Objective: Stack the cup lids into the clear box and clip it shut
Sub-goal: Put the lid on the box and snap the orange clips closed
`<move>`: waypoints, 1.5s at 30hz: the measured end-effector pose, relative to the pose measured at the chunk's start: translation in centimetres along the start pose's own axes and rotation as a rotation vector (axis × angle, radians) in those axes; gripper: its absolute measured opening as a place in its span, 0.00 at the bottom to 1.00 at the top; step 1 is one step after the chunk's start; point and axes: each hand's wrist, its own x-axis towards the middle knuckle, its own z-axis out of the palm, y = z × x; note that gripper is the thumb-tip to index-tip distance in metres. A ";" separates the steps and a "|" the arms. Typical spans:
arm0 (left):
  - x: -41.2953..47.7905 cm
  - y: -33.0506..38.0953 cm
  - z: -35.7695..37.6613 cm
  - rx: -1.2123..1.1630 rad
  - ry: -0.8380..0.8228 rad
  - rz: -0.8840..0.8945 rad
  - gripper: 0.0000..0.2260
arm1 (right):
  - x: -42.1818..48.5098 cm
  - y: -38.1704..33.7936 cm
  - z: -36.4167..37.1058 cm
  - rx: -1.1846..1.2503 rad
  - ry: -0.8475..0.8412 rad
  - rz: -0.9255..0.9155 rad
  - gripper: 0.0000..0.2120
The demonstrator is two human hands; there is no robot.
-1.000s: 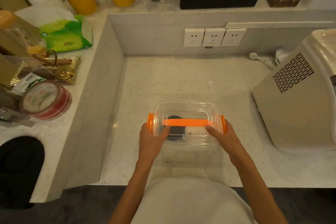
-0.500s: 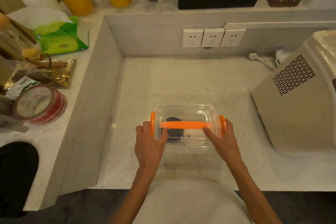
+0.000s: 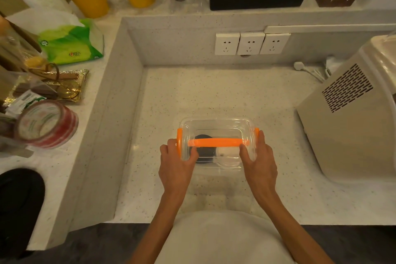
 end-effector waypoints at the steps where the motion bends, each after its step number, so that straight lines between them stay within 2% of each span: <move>1: 0.0 0.0 0.0 -0.002 0.001 -0.003 0.28 | 0.0 0.0 0.0 -0.003 0.000 -0.002 0.36; 17: 0.3 0.2 -0.1 -0.006 -0.018 -0.018 0.29 | -0.1 -0.4 -0.1 -0.002 0.007 -0.023 0.36; 23: 1.0 0.0 -1.1 0.028 -0.118 0.021 0.29 | 1.0 0.7 -1.9 0.127 -0.167 -0.098 0.30; 25: 0.3 0.0 -1.7 0.124 -0.043 0.164 0.26 | 0.1 1.6 -2.8 0.113 -0.105 -0.129 0.28; 28: -2.7 0.1 -2.0 0.146 0.053 0.520 0.19 | -2.2 2.6 -4.0 0.113 -0.004 -0.345 0.21; 31: -5.6 -0.2 -1.1 0.258 -0.083 0.676 0.22 | -4.3 4.2 -3.9 -0.079 -0.179 -0.557 0.25; 33: -6.4 -0.6 -0.5 0.394 -0.142 0.714 0.28 | -5.3 4.9 -3.4 -0.208 -0.302 -0.608 0.32; 35: -6.1 -1.0 -0.7 0.429 -0.175 0.718 0.31 | -5.4 5.0 -3.2 -0.240 -0.295 -0.642 0.33; 39: -4.1 -2.0 -1.9 0.403 -0.182 0.662 0.29 | -4.0 2.9 -1.6 -0.197 -0.259 -0.685 0.32; 45: 3.9 -1.3 -1.4 0.299 -0.141 0.575 0.27 | 1.1 -1.7 3.4 -0.121 -0.188 -0.682 0.36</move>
